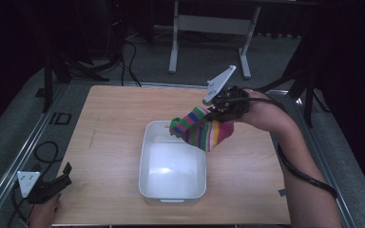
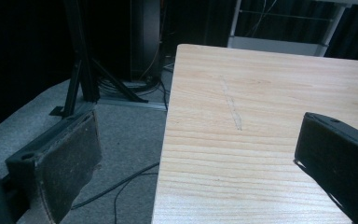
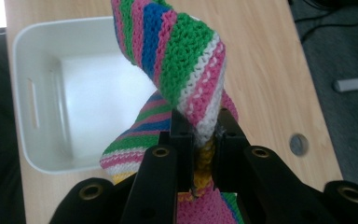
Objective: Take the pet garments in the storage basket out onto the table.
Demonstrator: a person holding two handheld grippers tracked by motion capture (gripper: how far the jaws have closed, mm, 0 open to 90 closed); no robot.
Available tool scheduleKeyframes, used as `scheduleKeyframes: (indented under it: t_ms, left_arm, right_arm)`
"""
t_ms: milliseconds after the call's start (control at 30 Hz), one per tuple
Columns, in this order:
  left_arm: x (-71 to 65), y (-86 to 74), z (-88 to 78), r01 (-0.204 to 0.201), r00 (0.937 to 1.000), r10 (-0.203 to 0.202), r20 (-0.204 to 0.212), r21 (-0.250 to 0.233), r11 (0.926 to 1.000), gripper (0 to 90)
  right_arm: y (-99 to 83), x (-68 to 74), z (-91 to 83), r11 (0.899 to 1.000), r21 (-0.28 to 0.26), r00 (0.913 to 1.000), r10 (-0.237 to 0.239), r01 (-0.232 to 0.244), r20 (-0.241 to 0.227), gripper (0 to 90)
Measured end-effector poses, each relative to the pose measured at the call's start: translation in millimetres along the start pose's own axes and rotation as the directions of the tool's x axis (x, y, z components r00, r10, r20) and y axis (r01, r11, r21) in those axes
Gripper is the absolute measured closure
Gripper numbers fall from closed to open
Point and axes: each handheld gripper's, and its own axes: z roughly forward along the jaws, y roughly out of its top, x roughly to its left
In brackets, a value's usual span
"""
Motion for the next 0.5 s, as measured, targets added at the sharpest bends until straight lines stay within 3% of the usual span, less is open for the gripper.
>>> scheduleKeyframes:
  t_ms: [500]
  left_arm:
    - [-0.1,0.0,0.1,0.0,1.0,0.0,-0.001,0.0,1.0,0.9]
  right_arm:
    - [-64.7,-17.8,-33.6,0.992,0.024,0.991,0.121,-0.123,0.057,81.0]
